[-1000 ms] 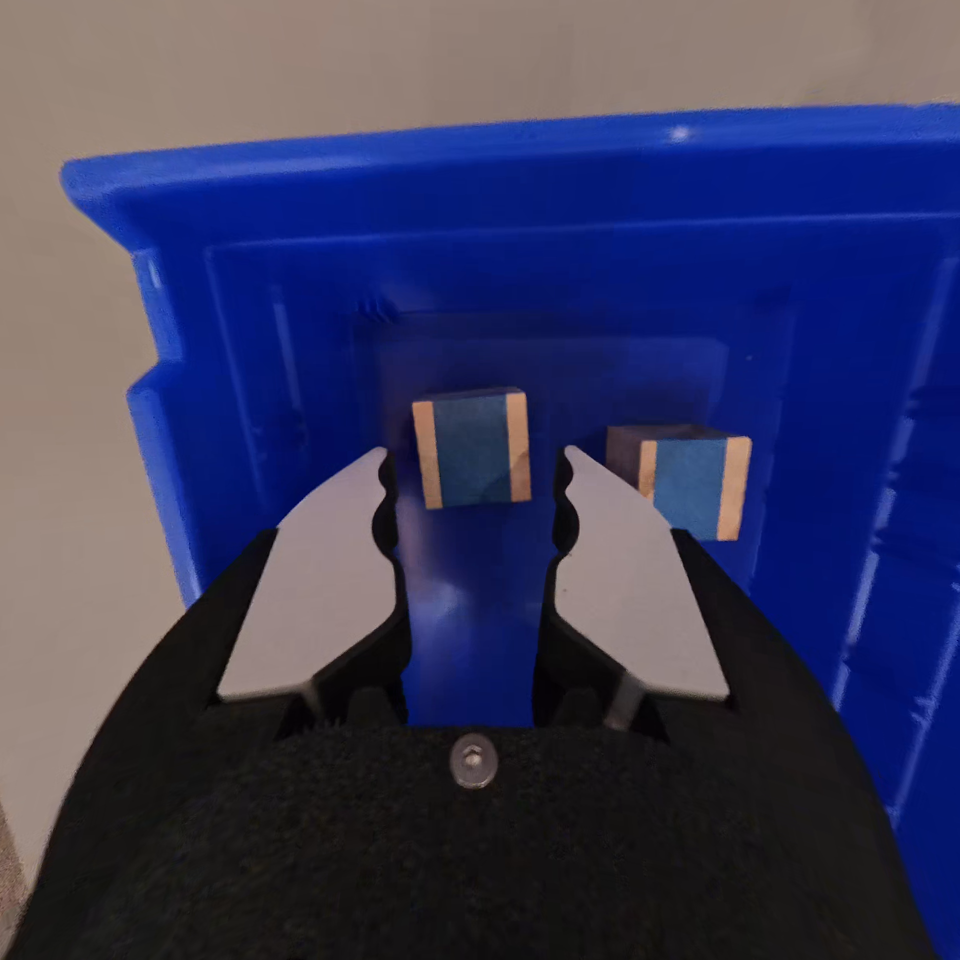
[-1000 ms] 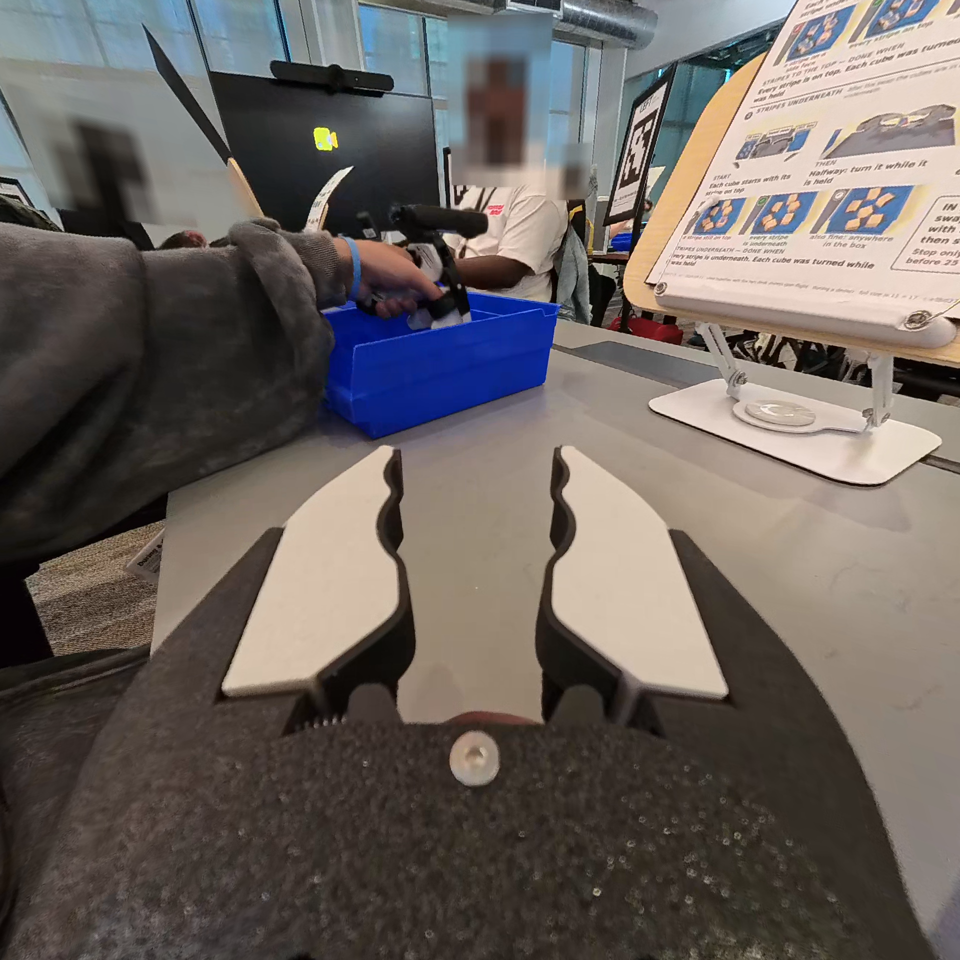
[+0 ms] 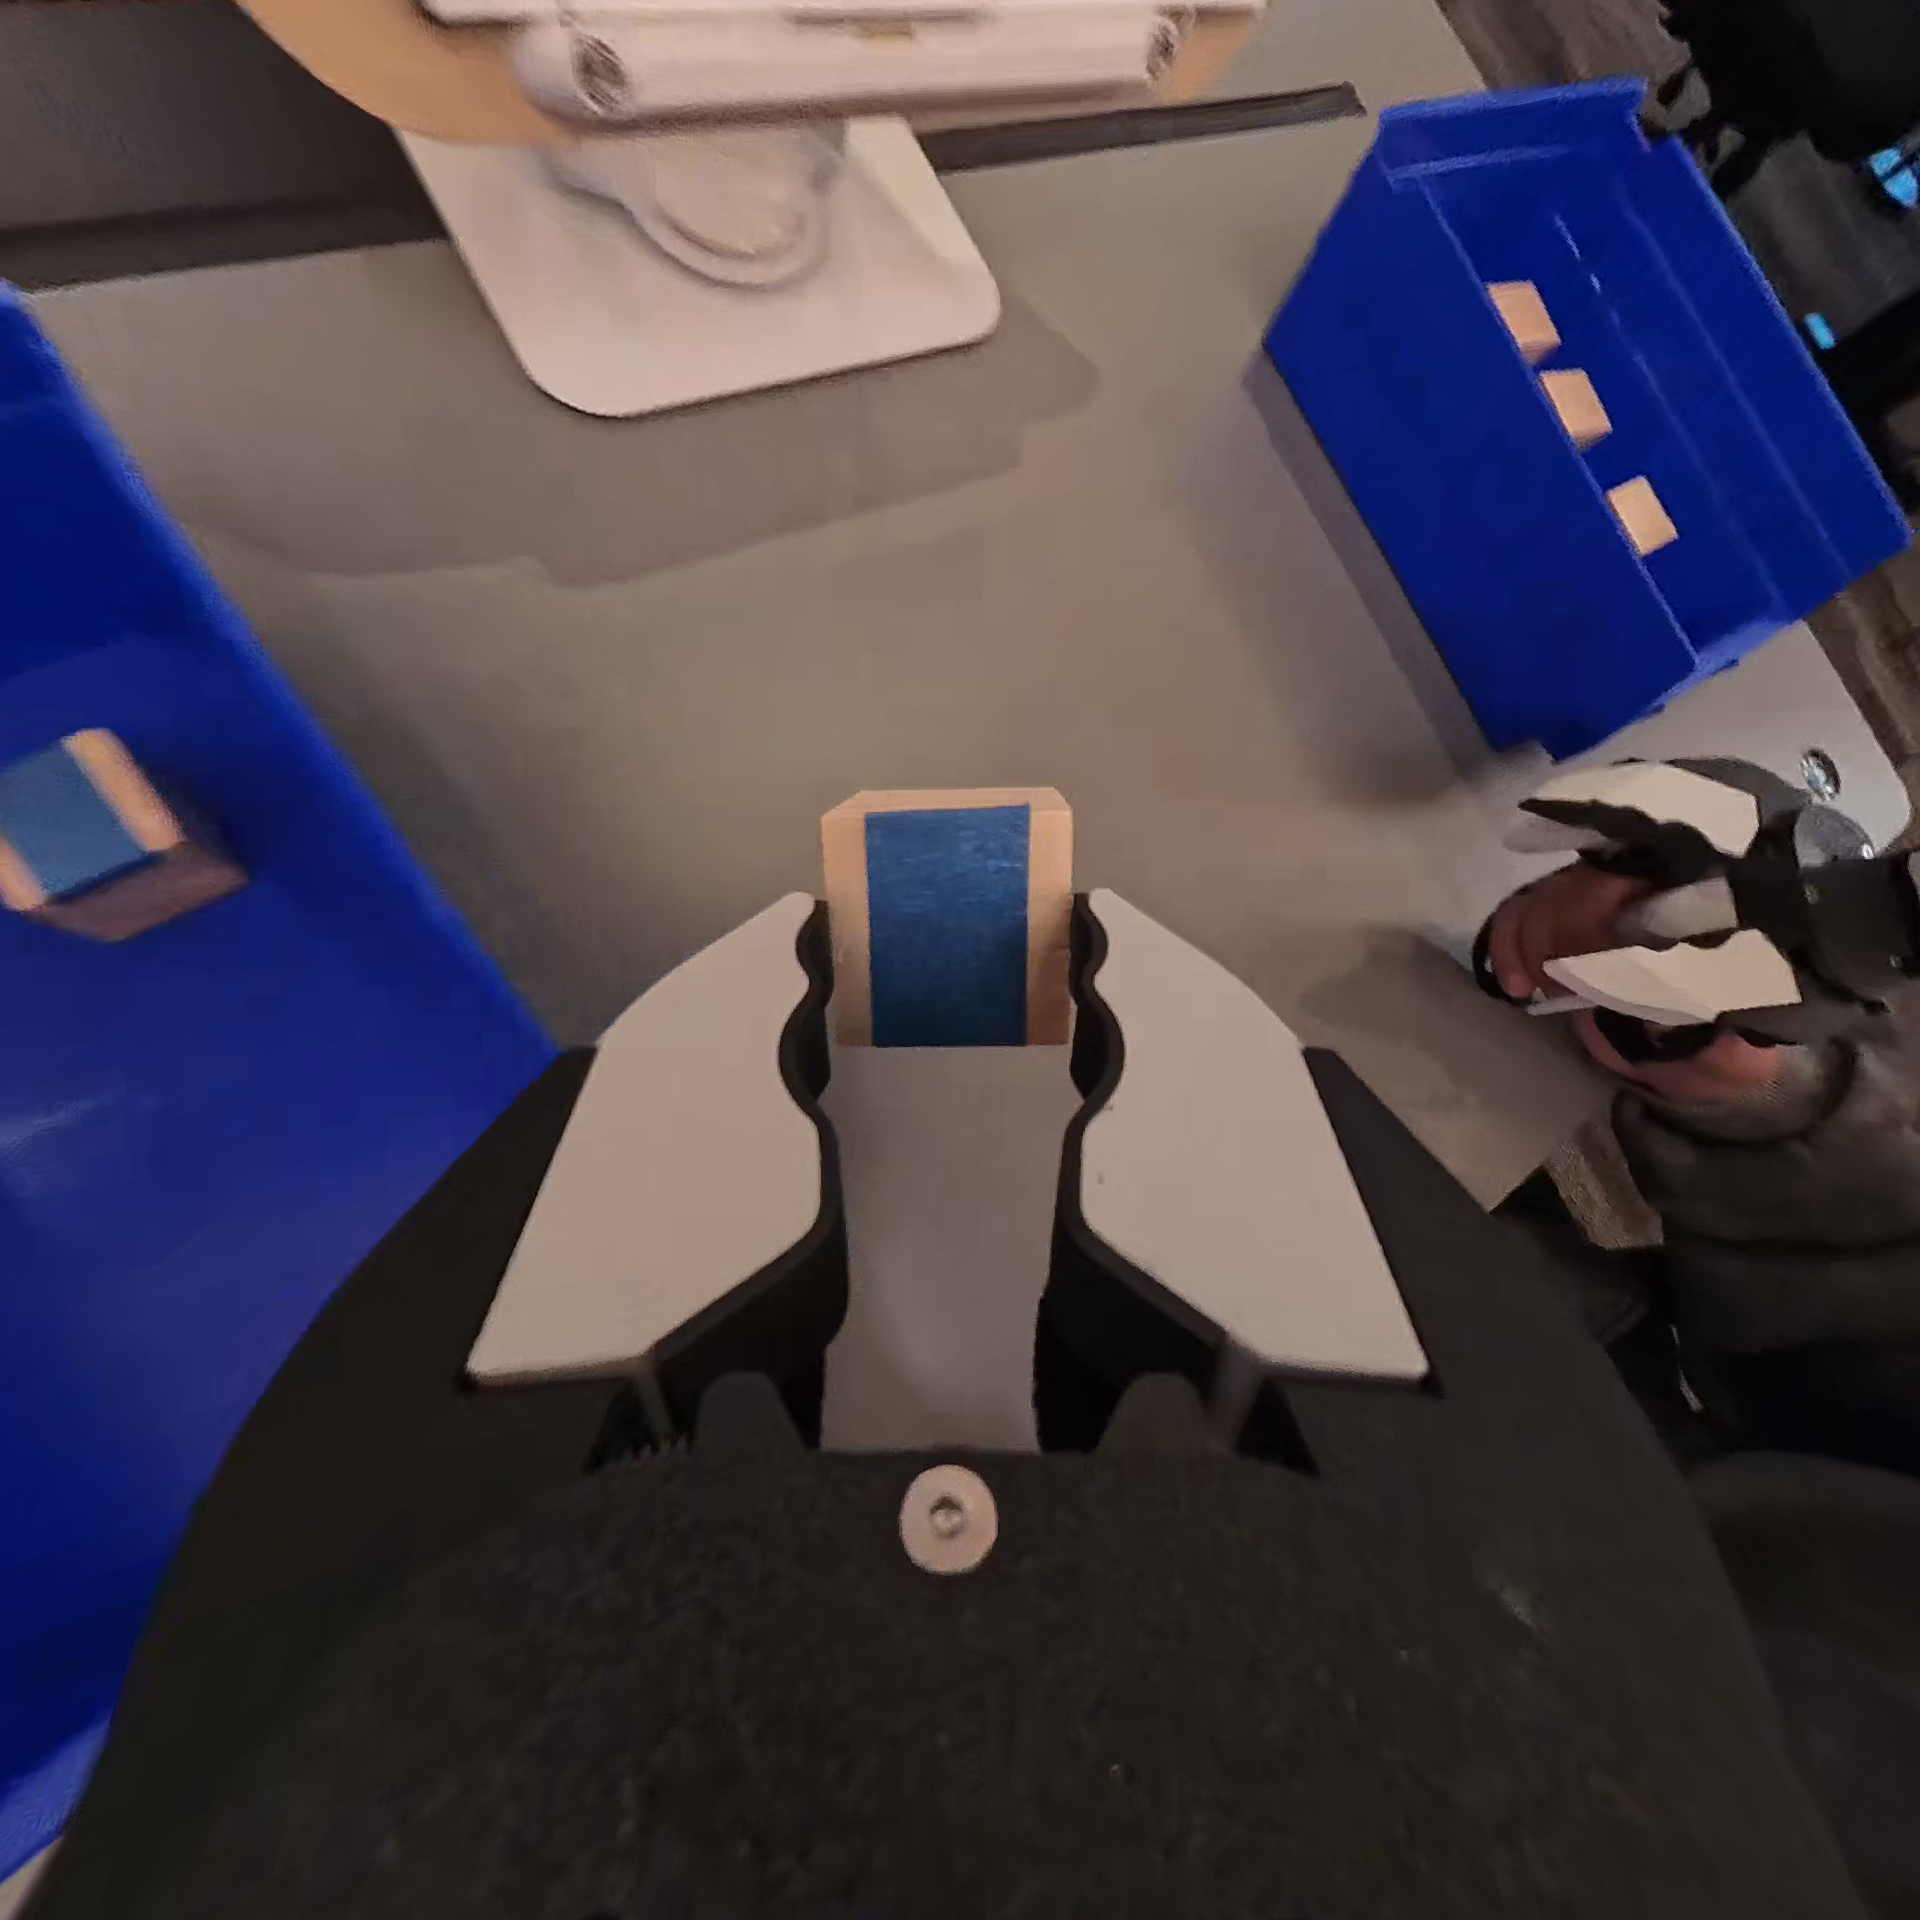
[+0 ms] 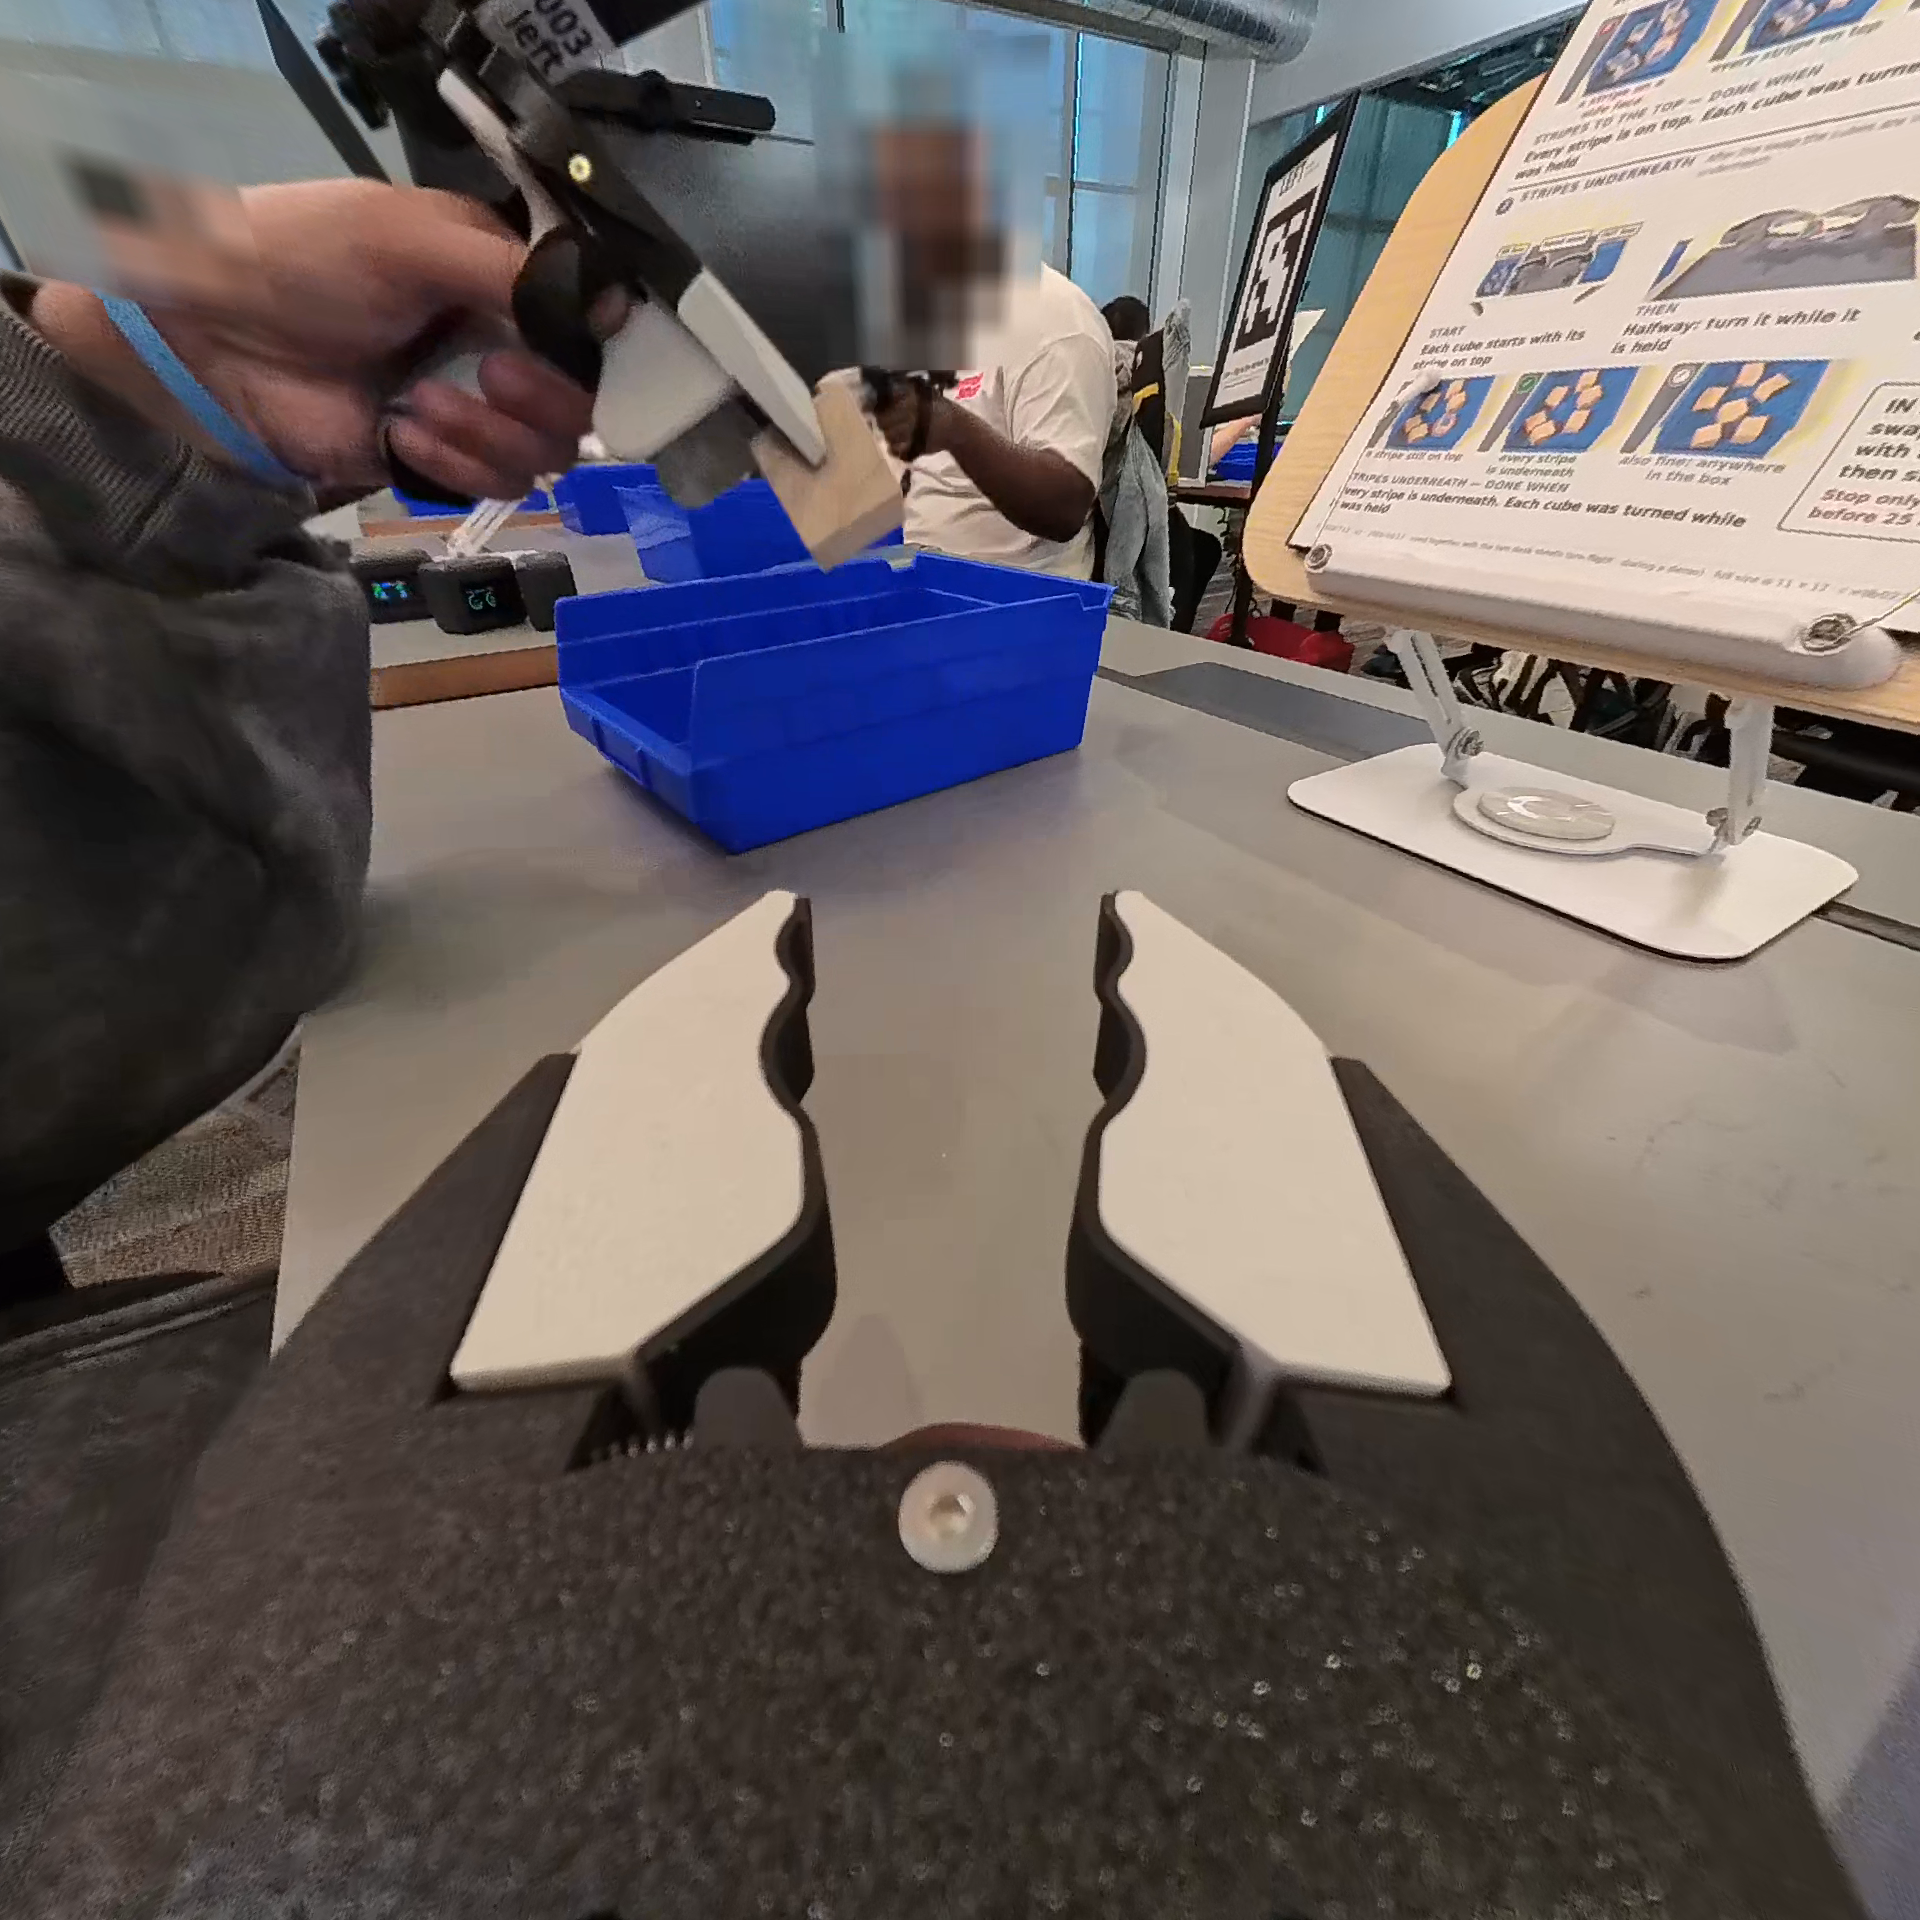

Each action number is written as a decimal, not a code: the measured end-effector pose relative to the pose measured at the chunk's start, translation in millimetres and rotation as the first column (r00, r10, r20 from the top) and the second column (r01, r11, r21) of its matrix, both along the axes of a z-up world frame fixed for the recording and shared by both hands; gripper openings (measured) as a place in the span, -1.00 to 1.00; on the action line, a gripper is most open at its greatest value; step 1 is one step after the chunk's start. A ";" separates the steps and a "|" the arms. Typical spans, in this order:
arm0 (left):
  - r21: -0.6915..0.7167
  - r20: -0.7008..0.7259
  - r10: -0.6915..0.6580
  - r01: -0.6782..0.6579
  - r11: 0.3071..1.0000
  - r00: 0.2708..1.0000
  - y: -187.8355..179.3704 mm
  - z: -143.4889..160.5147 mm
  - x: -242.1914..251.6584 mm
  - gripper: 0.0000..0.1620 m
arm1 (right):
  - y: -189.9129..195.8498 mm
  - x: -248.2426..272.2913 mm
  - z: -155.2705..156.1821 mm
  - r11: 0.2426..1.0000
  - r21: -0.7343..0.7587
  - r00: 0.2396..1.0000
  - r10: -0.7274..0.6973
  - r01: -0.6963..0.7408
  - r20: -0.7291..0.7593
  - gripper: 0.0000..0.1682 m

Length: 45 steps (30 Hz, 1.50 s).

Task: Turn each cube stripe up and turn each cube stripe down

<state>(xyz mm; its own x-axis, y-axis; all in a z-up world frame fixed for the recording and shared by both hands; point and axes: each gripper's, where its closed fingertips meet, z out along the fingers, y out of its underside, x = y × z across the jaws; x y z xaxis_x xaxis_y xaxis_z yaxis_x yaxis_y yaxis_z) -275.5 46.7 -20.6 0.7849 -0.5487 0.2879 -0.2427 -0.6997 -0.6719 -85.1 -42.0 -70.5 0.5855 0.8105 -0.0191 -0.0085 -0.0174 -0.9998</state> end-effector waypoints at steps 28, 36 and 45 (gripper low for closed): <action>-0.219 0.914 -0.040 0.574 0.789 0.404 -53.2 11.4 139.5 -0.48 | 11.1 -20.1 41.8 0.981 -0.155 0.986 0.099 -0.120 -0.136 -0.17; -0.276 0.905 -0.006 0.600 0.751 0.425 -63.9 6.2 145.9 -0.48 | 29.3 -56.7 62.3 0.976 0.207 0.979 0.026 -0.069 0.204 -0.42; -0.266 0.909 -0.032 0.638 0.723 0.416 -77.5 6.6 148.5 -0.33 | 20.6 -49.0 66.3 0.970 0.206 0.974 0.088 -0.131 0.208 -0.45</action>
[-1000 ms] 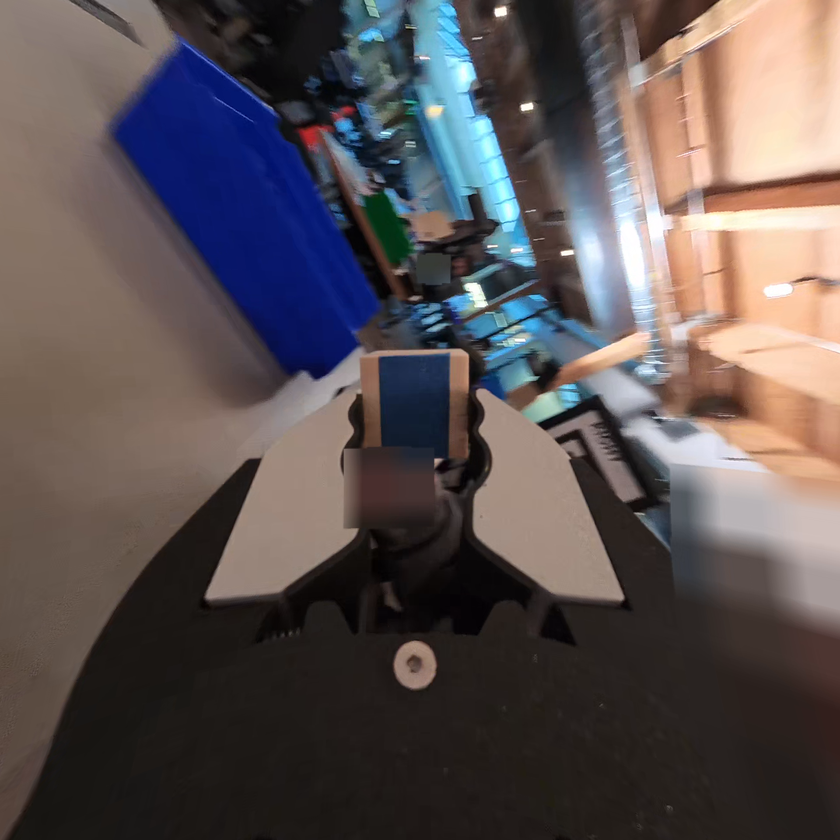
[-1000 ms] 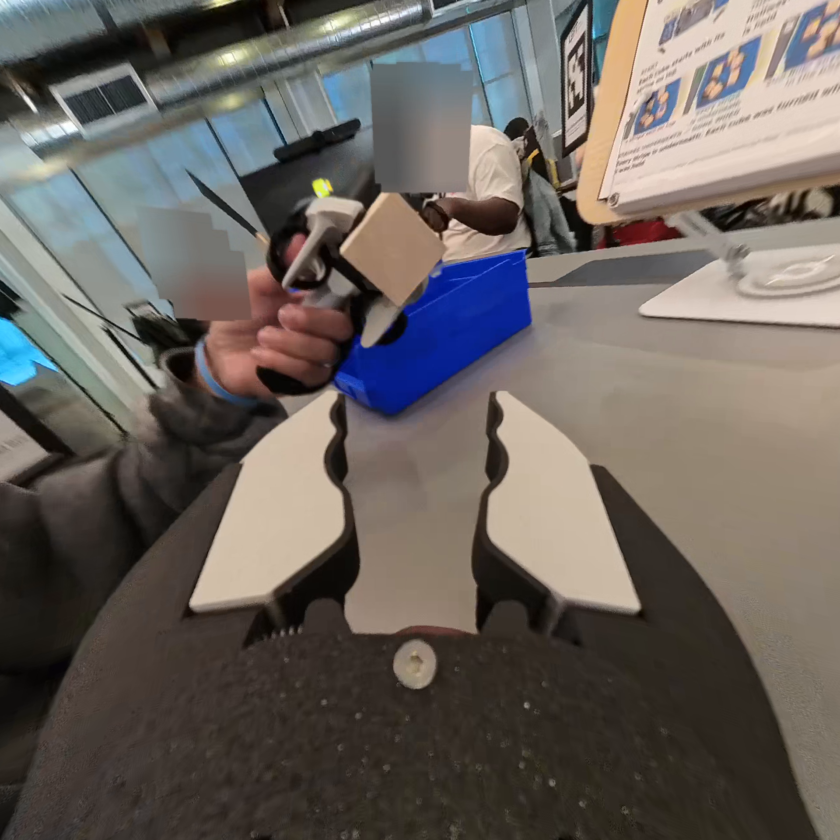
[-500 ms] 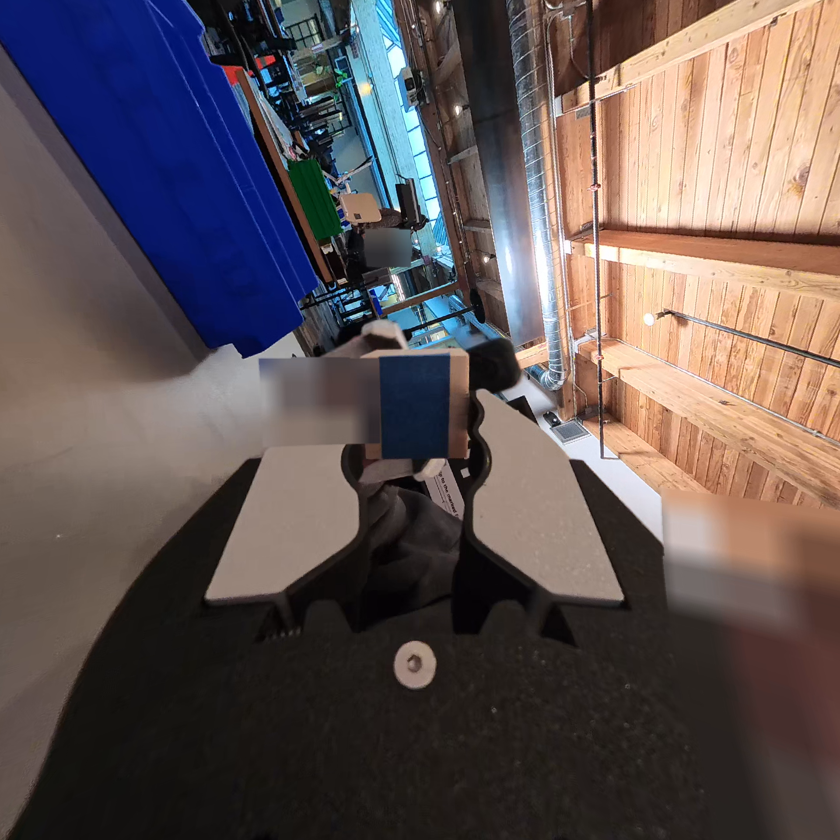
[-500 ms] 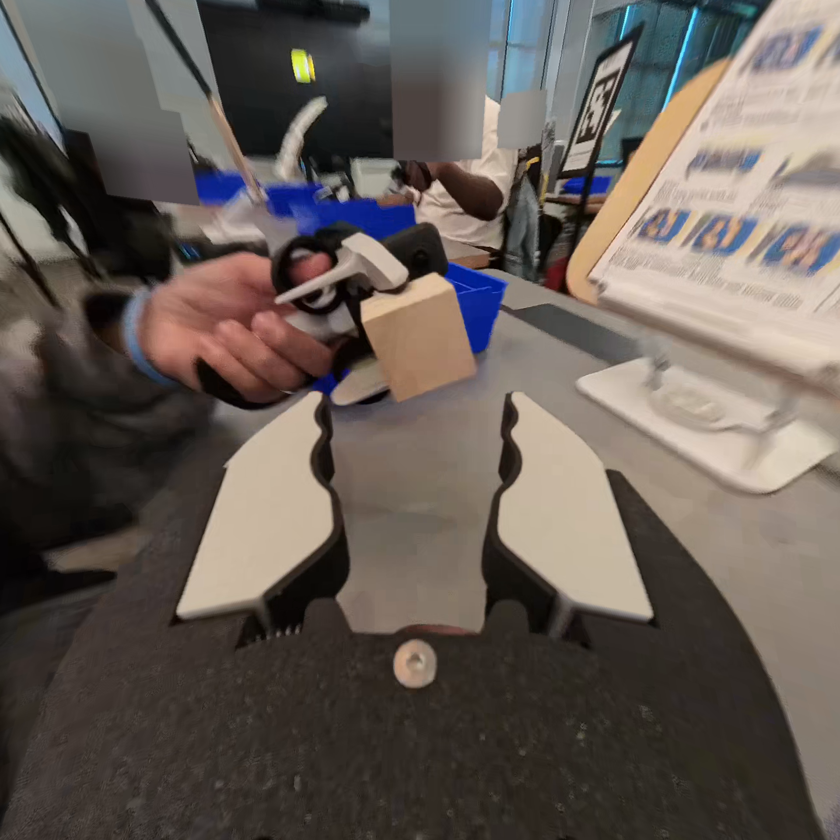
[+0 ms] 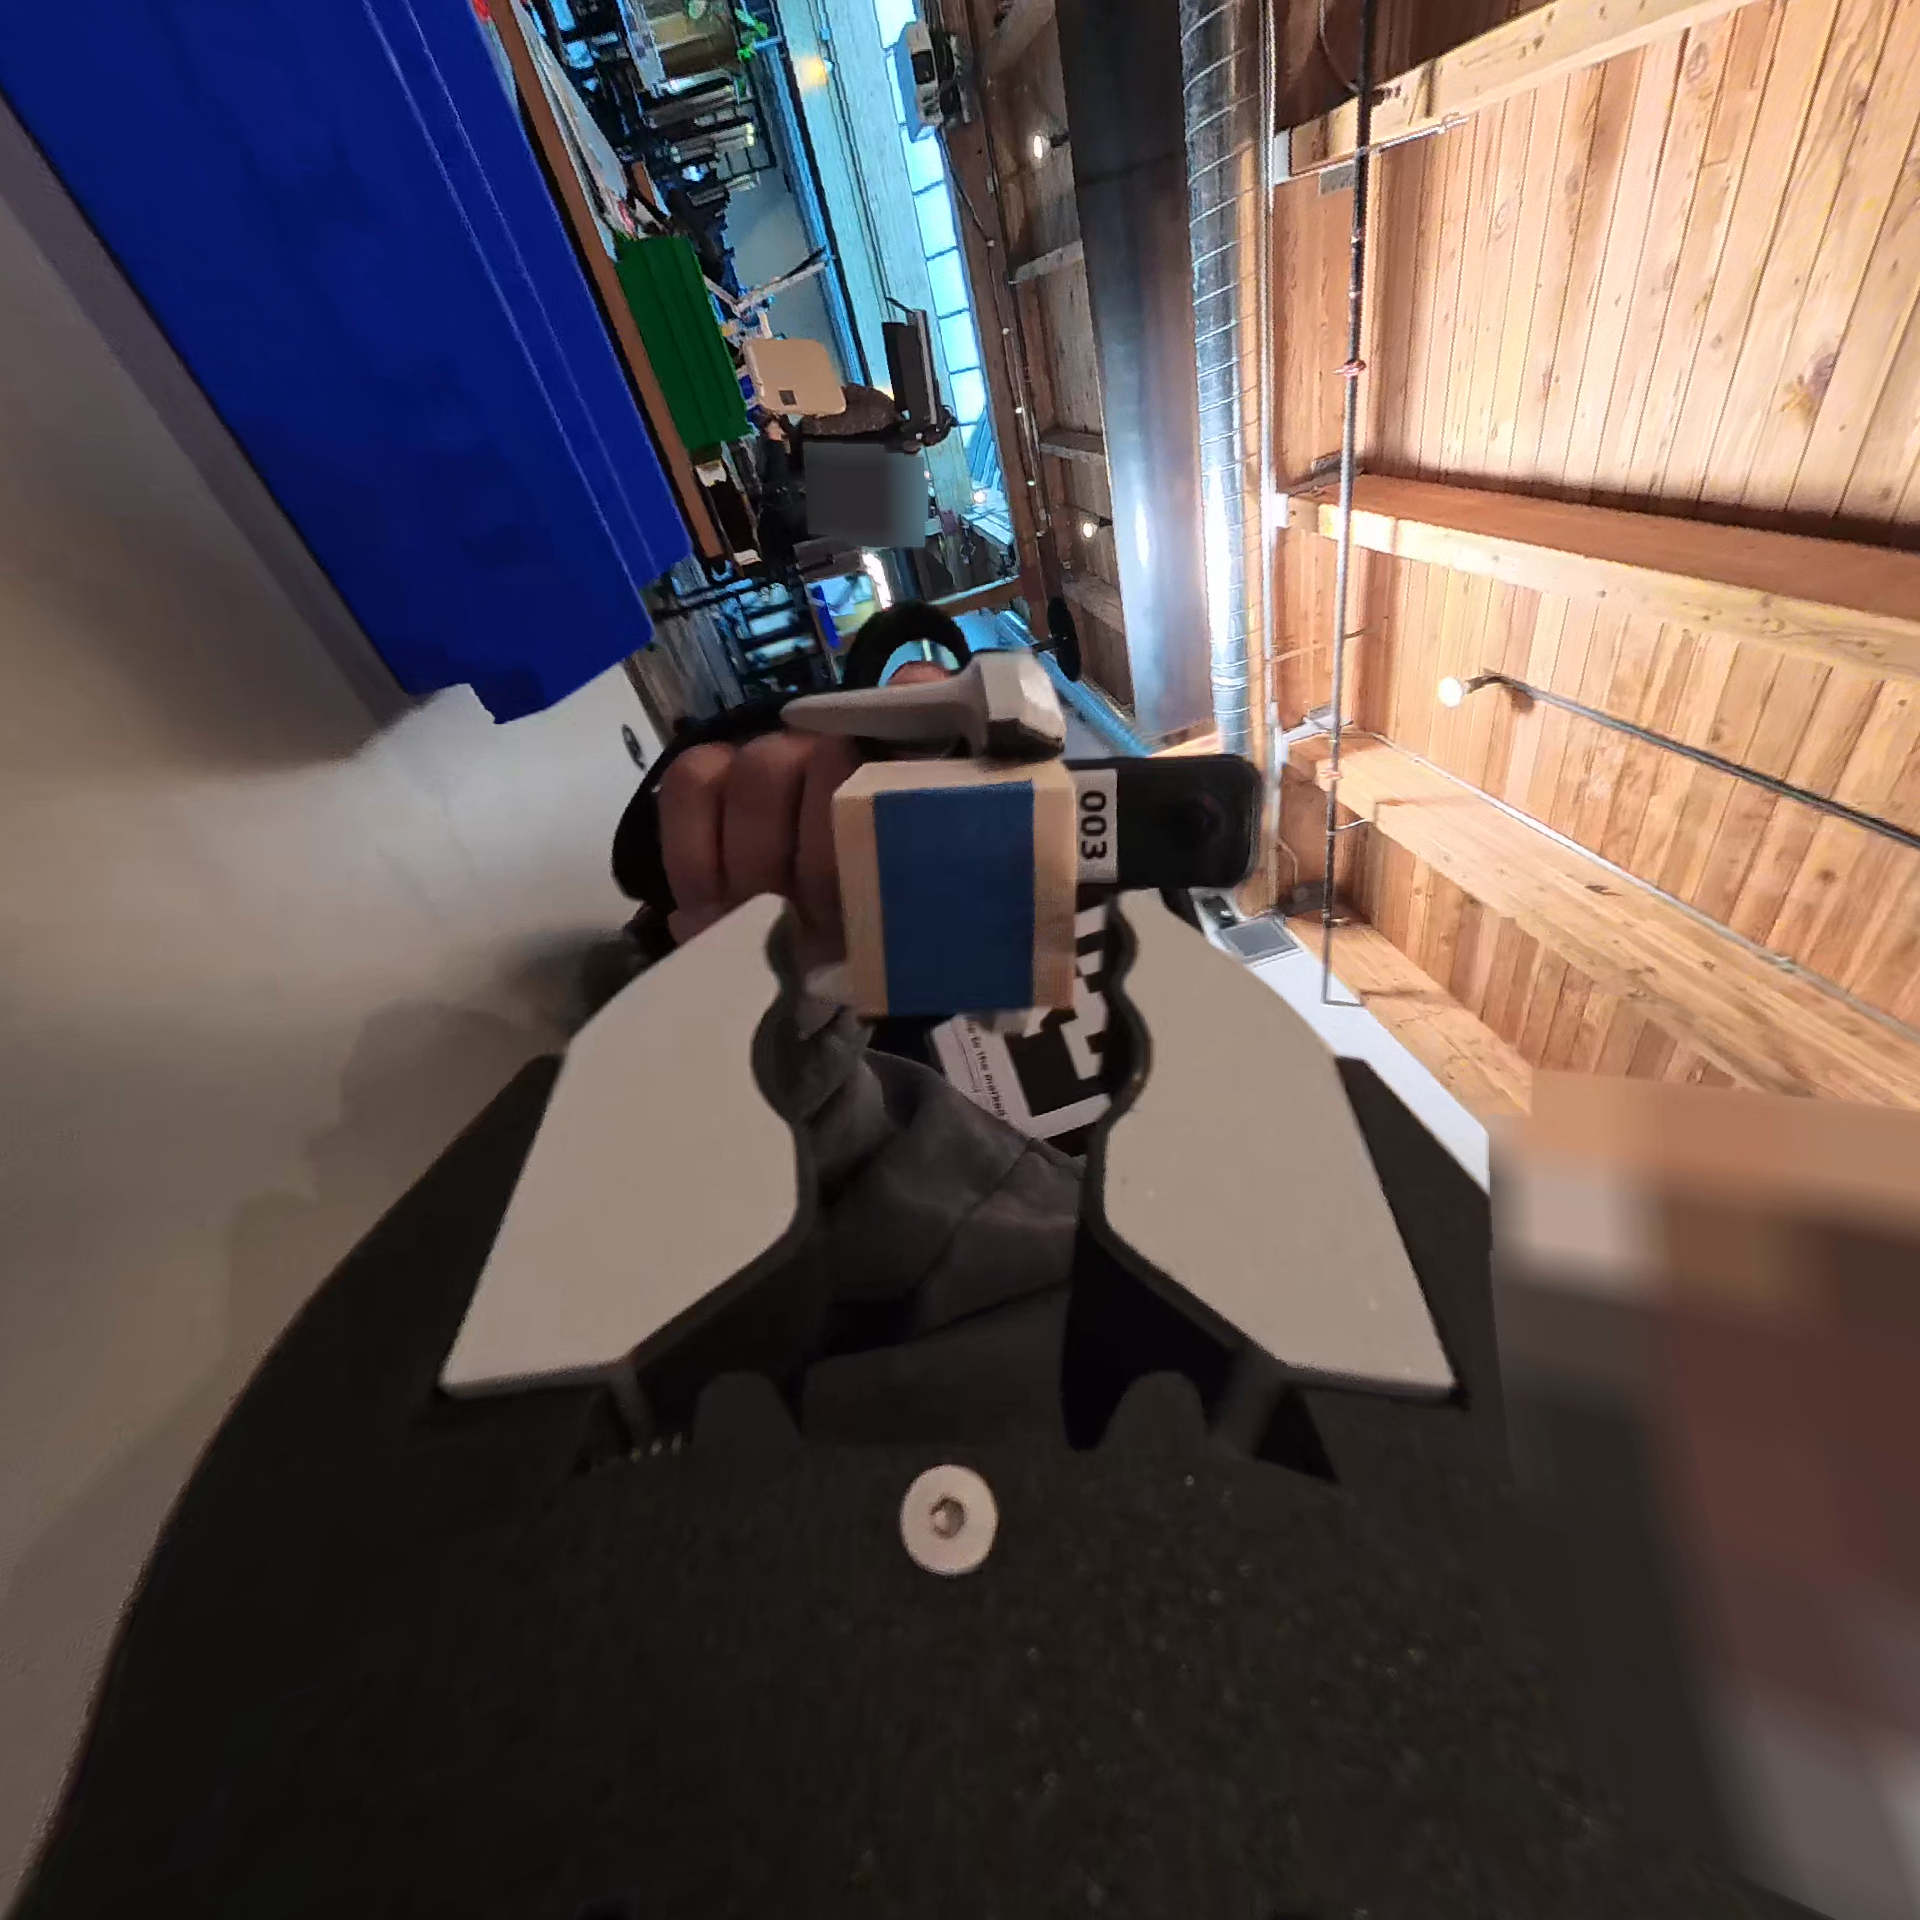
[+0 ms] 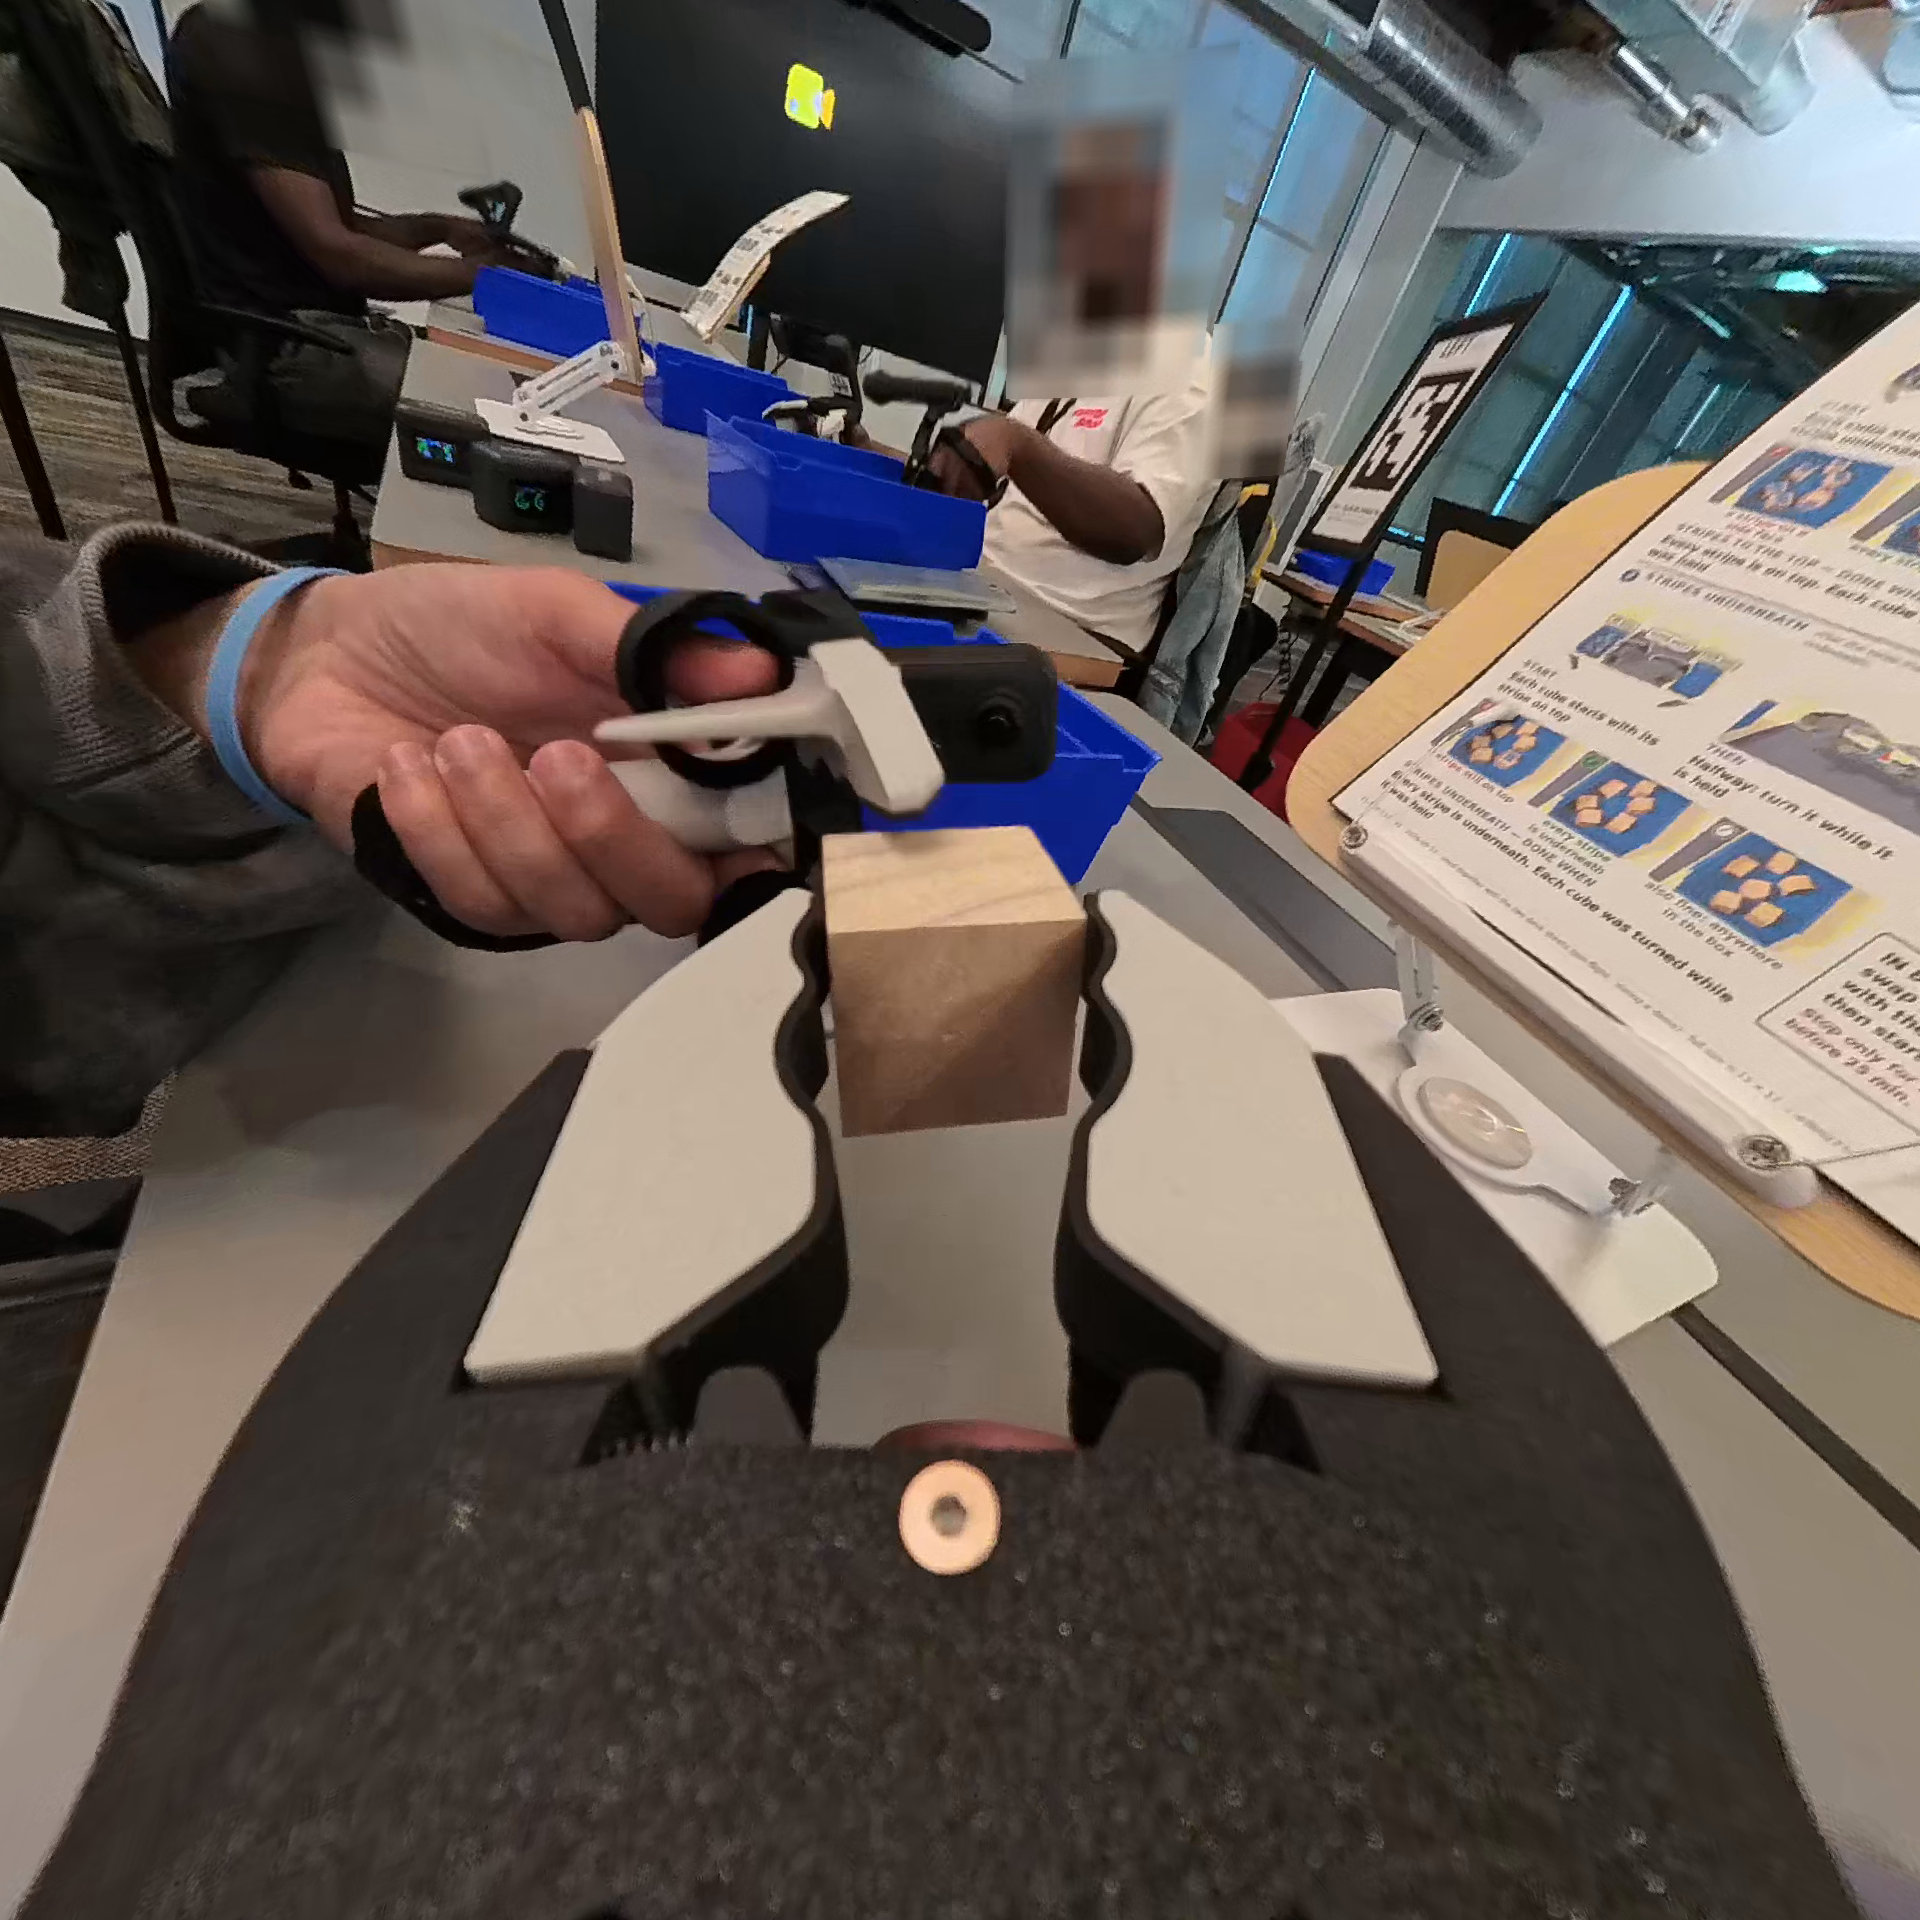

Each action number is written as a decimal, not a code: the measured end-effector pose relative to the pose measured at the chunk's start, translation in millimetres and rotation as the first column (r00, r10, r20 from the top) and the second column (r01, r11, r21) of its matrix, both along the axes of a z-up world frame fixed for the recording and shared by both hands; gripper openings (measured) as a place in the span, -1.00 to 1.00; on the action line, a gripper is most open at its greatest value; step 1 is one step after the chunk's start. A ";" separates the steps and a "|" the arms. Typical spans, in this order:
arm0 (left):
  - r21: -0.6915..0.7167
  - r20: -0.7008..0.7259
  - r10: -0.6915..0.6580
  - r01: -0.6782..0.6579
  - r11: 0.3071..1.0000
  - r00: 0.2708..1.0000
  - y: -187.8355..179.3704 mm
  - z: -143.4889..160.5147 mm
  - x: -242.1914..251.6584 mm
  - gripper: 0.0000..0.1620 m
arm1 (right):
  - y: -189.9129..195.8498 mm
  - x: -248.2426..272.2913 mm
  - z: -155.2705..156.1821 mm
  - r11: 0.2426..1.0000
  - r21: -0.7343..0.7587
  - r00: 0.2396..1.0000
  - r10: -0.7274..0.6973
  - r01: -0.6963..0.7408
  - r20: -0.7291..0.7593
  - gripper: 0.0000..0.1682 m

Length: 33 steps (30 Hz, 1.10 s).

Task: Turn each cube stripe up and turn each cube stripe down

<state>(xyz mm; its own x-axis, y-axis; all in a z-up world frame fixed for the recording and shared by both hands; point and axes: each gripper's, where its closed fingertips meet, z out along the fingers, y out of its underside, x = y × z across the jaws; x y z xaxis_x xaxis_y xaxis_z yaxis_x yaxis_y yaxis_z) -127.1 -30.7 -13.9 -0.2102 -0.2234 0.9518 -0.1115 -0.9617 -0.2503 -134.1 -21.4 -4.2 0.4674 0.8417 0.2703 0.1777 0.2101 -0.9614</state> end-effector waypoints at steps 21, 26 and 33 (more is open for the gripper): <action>0.717 -0.248 0.269 -0.010 0.697 0.931 -94.4 -73.5 -44.8 -0.23 | 56.0 207.4 21.7 0.853 -0.120 0.774 -0.390 0.508 0.499 -0.45; 0.688 -0.209 0.217 -0.014 0.726 0.954 -102.6 -62.7 -42.3 -0.23 | 117.4 274.9 -60.4 0.709 -0.263 0.589 -0.260 0.654 0.765 -0.45; 0.640 -0.204 0.205 -0.028 0.767 0.957 -98.5 -64.4 -44.9 -0.23 | 124.9 300.7 -148.0 0.512 -0.434 0.505 -0.001 0.742 0.863 -0.45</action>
